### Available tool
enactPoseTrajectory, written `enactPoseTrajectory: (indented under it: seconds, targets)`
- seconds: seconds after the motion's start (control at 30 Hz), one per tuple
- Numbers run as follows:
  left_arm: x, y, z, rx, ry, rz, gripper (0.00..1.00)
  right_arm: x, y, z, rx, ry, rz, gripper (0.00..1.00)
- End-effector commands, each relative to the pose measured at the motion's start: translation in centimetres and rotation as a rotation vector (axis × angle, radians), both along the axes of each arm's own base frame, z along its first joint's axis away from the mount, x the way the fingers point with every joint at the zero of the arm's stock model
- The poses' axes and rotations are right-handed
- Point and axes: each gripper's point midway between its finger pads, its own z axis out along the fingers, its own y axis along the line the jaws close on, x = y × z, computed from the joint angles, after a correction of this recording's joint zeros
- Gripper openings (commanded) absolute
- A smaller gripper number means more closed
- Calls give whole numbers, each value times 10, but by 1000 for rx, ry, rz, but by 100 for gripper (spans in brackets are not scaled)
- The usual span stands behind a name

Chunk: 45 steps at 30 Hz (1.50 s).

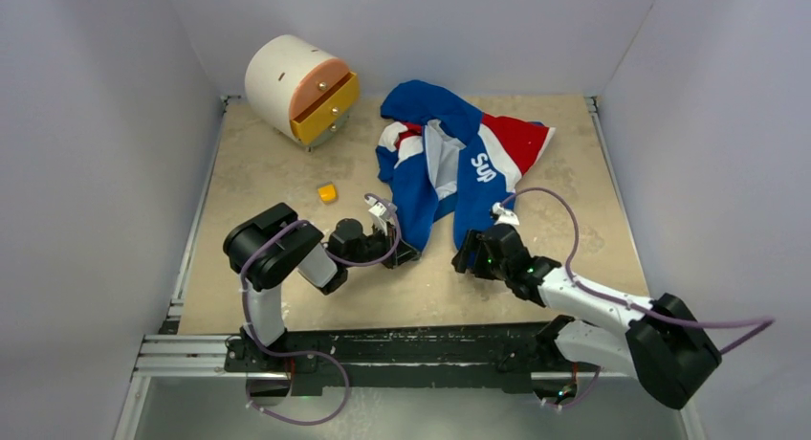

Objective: Zip up the jacket
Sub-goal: Pick up the jacket from the center of the board.

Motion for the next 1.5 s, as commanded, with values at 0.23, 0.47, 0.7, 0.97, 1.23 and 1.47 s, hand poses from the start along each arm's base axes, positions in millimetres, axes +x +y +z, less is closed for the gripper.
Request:
enactPoseTrajectory:
  seconds: [0.23,0.47,0.7,0.97,1.23,1.47]
  targets:
    - [4,-8,19,-50,-50,-8,0,13,-25,-32,-317,0,-49,65]
    - [5,-9,17,-49,-43,-9,0,5,-20,-39,-378,15,-12,63]
    - [4,-10,16,-59,-28,-11,0,-1,-16,-47,-429,54,6,51]
    - [3,-9,14,-58,-23,-13,0,-6,-10,-45,-387,61,31,16]
    - [3,-11,27,-100,-29,-13,0,-13,30,-4,-98,-59,168,0]
    - [2,-2,92,-286,-168,14,0,-4,68,98,209,-396,350,0]
